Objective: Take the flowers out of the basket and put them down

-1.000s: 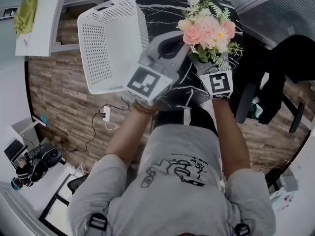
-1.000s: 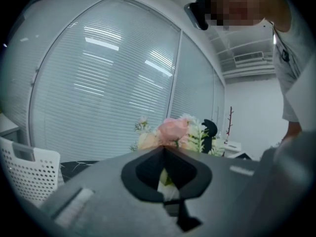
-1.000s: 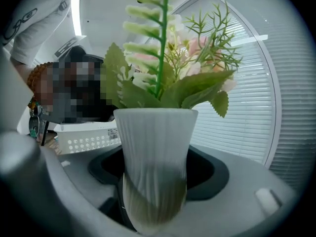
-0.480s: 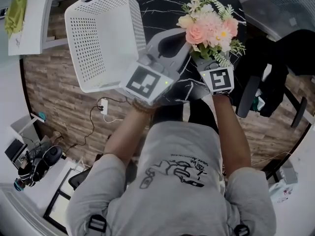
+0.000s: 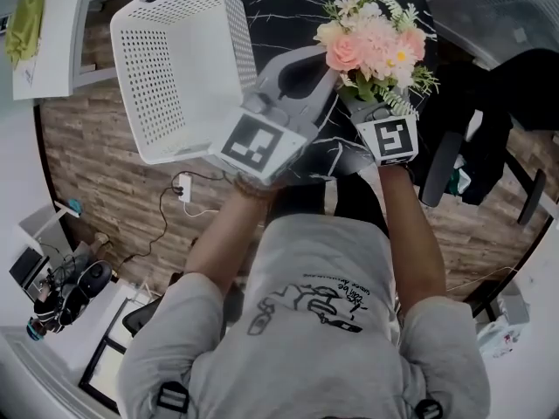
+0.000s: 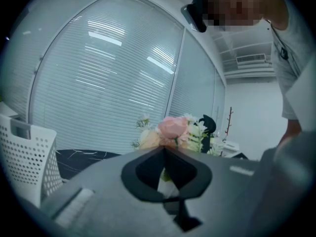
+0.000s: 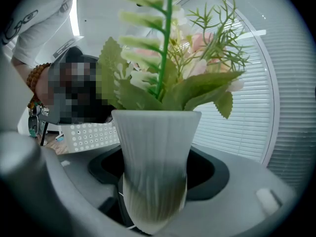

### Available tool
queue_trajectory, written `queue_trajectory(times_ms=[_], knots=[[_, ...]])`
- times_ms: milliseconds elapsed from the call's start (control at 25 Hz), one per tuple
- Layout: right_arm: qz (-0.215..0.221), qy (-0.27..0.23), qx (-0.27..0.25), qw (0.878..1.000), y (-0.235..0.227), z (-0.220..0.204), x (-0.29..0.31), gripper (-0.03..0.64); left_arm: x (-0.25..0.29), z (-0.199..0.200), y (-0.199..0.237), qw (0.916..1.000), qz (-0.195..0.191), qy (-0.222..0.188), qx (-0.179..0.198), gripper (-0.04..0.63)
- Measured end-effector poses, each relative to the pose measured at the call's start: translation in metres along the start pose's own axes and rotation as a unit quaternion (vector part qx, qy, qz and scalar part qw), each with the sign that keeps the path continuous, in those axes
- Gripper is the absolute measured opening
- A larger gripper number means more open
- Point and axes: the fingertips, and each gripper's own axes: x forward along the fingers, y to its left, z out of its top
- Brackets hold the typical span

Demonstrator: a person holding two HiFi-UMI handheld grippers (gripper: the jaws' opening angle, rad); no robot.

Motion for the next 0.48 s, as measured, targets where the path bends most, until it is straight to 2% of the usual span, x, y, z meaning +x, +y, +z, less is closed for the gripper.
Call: queue_trajectory(times_ms=[360,480], knots=[[-0.001,-0.007,0.003,1.000,-0.0022,-0.0001,-0.0027,0.360,-0.0010,-0.0003,-0.0057,1.0000,0.000,0.003,0.002,0.003],[0.006,0.006,0.012,1.000,-0.0005,-0.0034,-0.0054,0.377,-0.0034,0.0025,-0.0070,0.9999,0.002,0.000,0.011,0.003]])
